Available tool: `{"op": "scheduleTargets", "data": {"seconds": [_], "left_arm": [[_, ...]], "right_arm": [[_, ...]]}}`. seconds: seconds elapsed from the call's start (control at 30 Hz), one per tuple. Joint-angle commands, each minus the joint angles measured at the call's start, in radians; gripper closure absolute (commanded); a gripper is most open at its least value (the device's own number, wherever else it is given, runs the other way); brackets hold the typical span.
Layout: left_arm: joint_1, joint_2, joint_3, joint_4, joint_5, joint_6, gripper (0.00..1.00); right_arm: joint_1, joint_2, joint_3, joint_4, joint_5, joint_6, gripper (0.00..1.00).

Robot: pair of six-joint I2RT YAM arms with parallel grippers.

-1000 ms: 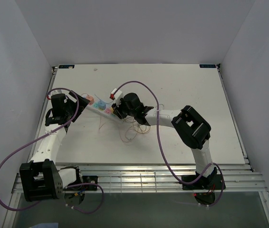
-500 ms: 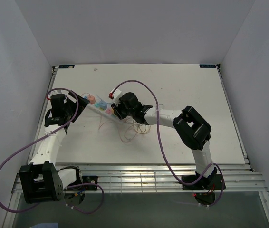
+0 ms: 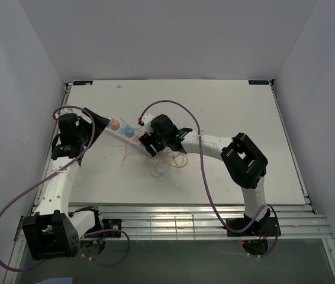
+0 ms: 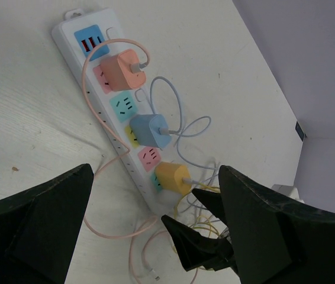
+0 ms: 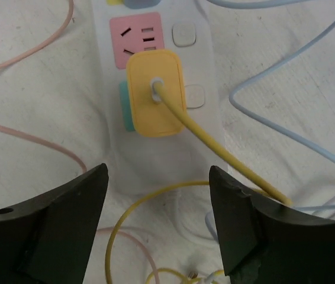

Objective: Insert the plug

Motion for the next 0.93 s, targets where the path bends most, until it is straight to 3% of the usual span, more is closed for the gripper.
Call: {"op": "scheduleTargets", "data": {"seconds": [0.0,0.13,0.27,0.33,0.6,0.77,0.9], "left_arm": [[0.006,-0.042,0.047,-0.024,0.019,0.008,0.02],[0.006,-0.067,0.053,-0.038,0.037,0.01,0.02],[0.006,-0.095,0.072,-0.078,0.049,0.03,0.02],[0.006,-0.11,0.084,-0.122,0.048,0.04,0.02],[0.008,-0.156,0.116,-0.239,0.002,0.068,0.02],[0.006,-0.176,0.119,-0.253,-0.014,0.071,0.02],[0.006,-0.153,0.127,-0.25,-0.017,0.065,0.02]], "right_arm": [[0.005,-0.162,-0.029,0.016,-0.093,-0.001,0.21],[0.019,-0.326,-0.138,0.09,-0.158,0.003,0.08],[0.023,-0.557,-0.258,0.128,-0.204,0.044,0.1],[0.023,-0.641,-0.345,0.136,-0.155,0.068,0.1],[0.022,-1.024,-0.572,-0.079,0.32,0.301,0.1],[0.022,-1.26,-0.739,-0.049,0.403,0.338,0.1],[0.022,-1.33,-0.758,-0.055,0.418,0.345,0.1]]}}
